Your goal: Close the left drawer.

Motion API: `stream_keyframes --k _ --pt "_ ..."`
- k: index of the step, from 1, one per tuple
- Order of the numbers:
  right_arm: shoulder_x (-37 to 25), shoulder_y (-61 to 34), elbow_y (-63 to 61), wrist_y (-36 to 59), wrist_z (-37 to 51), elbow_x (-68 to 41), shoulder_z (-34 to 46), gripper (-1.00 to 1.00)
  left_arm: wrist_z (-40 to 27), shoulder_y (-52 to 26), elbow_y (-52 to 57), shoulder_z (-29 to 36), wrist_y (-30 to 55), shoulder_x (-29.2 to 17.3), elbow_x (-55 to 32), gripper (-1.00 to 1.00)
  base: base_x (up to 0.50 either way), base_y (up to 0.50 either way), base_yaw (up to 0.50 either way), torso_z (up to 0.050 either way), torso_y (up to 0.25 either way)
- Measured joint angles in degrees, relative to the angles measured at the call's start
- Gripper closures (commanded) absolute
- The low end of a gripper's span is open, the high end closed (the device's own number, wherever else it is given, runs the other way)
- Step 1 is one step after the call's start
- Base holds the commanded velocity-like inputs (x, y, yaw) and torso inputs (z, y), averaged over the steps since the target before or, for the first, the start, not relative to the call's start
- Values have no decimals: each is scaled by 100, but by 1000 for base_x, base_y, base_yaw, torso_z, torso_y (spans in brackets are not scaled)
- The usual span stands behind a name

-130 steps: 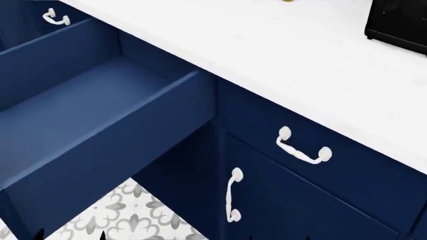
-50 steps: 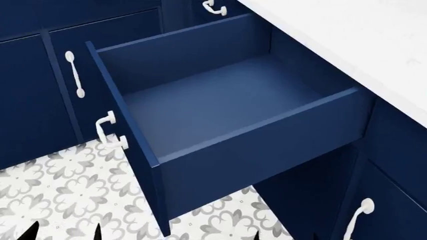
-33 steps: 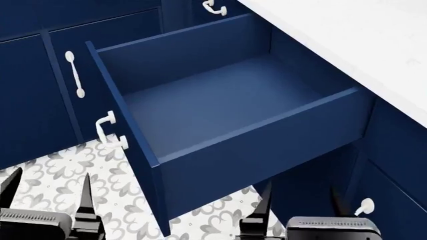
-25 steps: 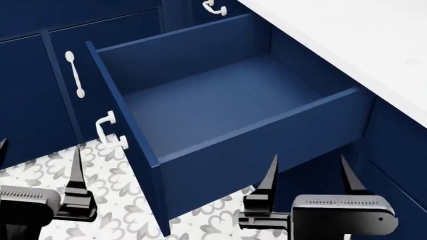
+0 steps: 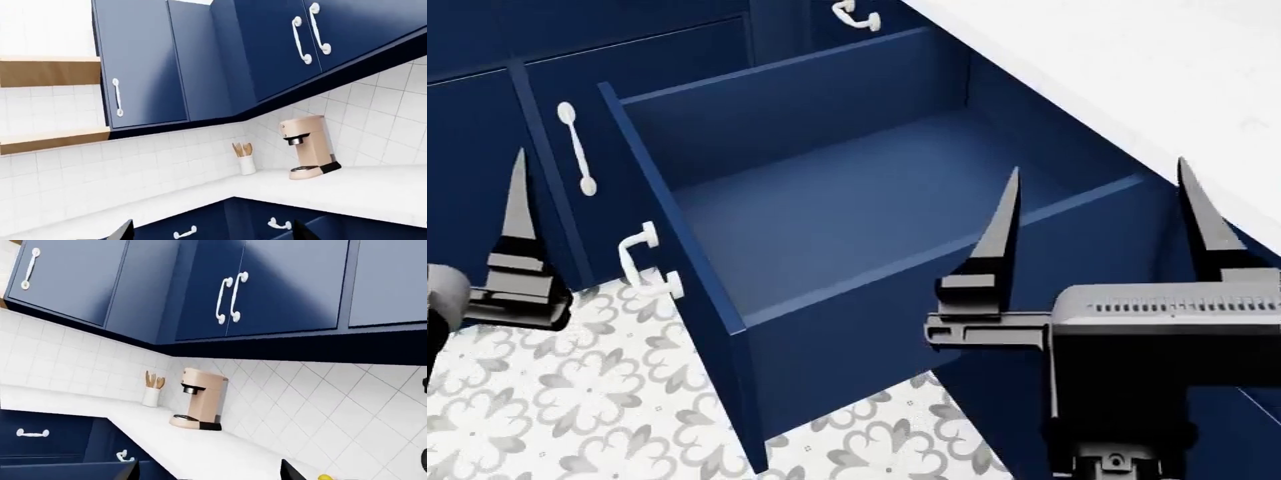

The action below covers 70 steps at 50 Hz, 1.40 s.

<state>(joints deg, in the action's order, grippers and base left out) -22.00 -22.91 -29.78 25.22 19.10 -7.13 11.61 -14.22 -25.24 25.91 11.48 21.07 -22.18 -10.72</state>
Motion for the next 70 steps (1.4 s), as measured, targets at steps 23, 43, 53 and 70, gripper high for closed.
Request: stream_keyframes --k 23,43,53,70 --pt "-202 -1279 -405 1020 -131 0 43 -100 238 -1384 176 76 1091 -214 -173 -100 0 0 0 0 0" --pt "-724 -1393 -944 1509 -102 3 -598 -100 211 -1919 -68 -270 1421 -602 -86 -100 0 0 0 0 0" --pt "-930 -1319 -1345 1678 -66 -3 -929 -100 224 -2120 -328 -237 1392 -662 3 -100 0 0 0 0 0" --pt "-1001 -1285 -1419 1713 -91 -39 -983 -100 227 -2263 -621 -215 1286 -686 61 -100 0 0 0 0 0"
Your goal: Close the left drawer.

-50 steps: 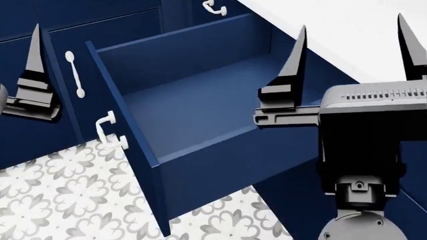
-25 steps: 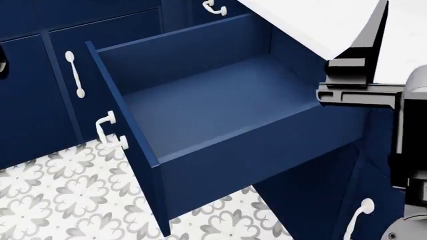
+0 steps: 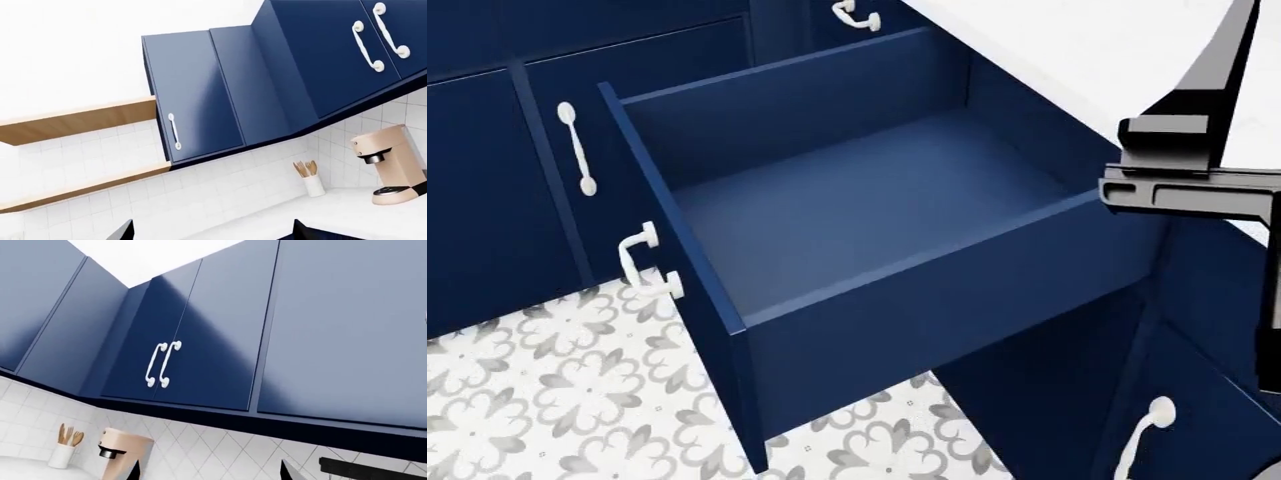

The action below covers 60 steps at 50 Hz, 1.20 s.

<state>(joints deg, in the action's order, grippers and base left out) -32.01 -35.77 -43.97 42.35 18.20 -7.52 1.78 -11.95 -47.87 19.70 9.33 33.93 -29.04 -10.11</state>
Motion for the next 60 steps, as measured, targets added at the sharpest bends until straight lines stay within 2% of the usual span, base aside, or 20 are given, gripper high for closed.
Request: stream_keyframes --k 60 --pt "-3 233 -59 -249 -31 -158 -169 -100 -35 6 -11 13 -24 -7 -65 -100 73 127 0 0 0"
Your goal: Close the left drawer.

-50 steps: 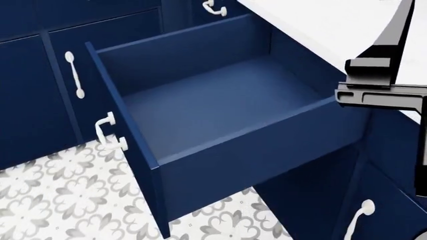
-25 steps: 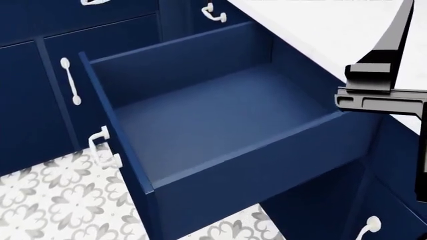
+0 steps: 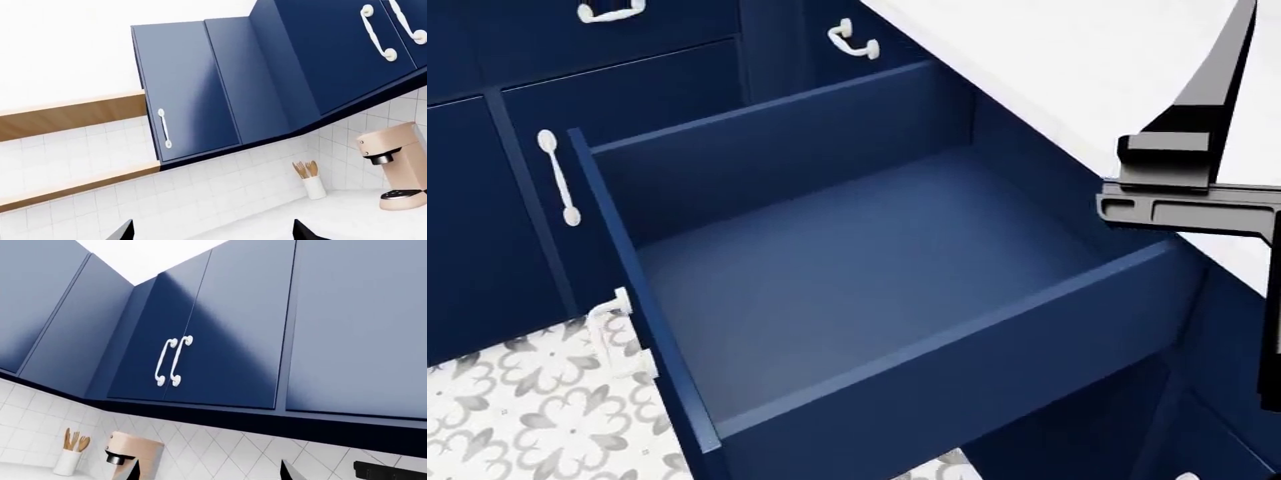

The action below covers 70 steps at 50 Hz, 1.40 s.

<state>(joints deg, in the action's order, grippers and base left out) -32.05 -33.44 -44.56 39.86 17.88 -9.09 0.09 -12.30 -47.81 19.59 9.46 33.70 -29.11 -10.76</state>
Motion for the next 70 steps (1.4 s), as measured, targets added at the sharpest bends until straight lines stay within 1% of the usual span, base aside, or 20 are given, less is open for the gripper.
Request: stream_keyframes --k 24,41,70 --pt "-22 -1 -73 49 11 -56 -68 -100 -16 -10 45 -13 35 -38 -24 -100 87 151 0 0 0" --pt "13 -36 -7 15 65 -10 32 -100 -42 23 62 -45 38 -62 -41 -100 88 153 0 0 0" --pt "-36 -15 -60 51 73 -62 -65 -100 -112 111 13 -205 15 -170 -55 -100 88 152 0 0 1"
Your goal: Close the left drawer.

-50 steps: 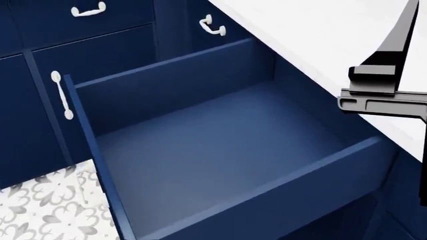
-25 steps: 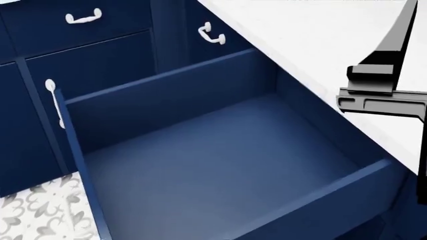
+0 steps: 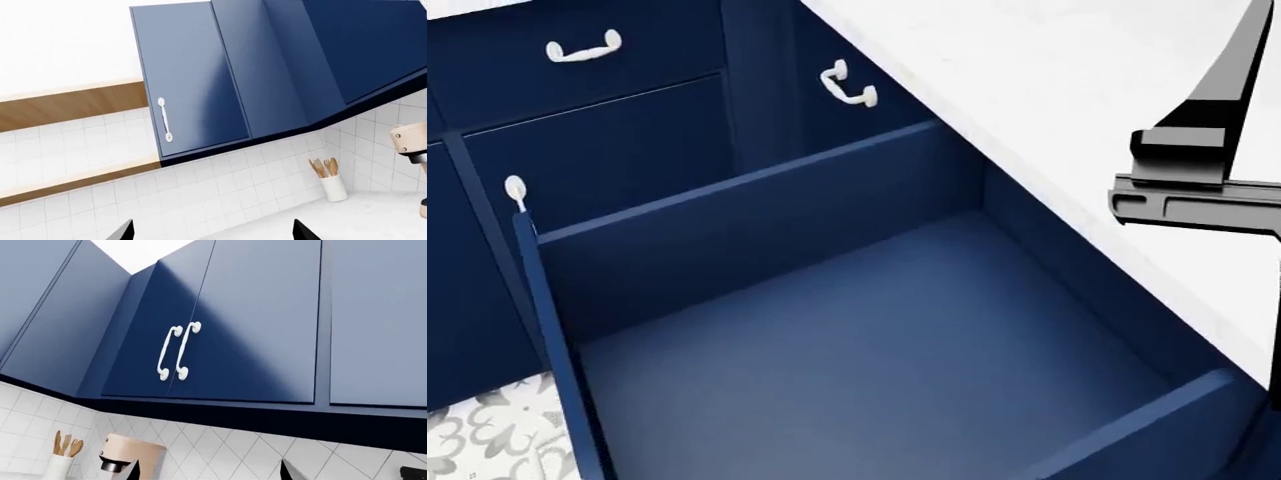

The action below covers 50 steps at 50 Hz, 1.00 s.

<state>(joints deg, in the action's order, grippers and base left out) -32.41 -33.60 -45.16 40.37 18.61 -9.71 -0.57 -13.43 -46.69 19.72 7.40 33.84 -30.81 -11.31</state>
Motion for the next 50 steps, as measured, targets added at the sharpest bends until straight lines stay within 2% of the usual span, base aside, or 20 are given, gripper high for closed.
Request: stream_keyframes --k 50 --pt "-29 58 -115 27 57 -45 -71 -100 -94 168 153 -196 62 -107 -87 -100 84 146 0 0 0"
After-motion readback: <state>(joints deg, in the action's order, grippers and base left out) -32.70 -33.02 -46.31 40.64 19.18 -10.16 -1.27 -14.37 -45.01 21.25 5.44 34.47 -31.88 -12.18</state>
